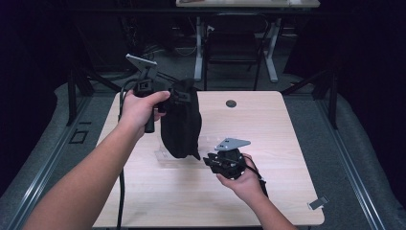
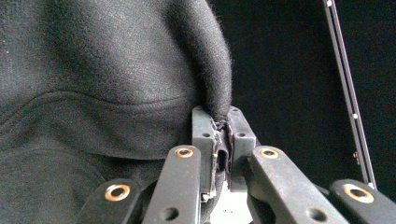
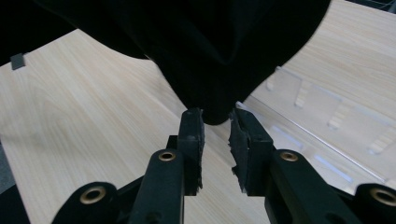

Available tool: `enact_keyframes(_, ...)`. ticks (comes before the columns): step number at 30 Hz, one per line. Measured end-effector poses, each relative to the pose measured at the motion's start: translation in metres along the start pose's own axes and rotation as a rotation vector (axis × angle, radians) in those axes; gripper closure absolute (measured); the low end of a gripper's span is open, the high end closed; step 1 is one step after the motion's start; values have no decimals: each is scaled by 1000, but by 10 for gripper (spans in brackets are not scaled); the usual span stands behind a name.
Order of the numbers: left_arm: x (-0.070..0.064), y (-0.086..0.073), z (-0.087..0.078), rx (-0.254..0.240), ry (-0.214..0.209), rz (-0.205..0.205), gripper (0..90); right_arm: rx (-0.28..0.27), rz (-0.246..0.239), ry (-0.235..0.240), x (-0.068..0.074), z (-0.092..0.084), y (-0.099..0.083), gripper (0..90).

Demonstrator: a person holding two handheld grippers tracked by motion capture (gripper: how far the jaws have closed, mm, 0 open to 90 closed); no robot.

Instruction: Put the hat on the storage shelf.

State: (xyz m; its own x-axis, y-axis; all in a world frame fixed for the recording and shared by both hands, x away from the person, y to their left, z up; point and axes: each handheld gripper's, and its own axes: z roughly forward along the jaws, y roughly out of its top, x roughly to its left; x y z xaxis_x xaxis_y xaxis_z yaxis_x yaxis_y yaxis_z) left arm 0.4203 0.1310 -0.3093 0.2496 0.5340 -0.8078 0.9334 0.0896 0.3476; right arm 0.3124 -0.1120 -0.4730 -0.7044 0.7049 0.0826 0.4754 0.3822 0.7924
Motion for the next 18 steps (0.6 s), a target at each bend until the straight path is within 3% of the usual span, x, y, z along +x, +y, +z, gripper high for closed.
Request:
enact_keyframes(9,-2,0,5,8,-10,3,853,-8,-55,18,18,8,15,749)
enact_keyframes(18,-2,0,7,9,-15,2,852,11,-89,-28,23,14,19,812)
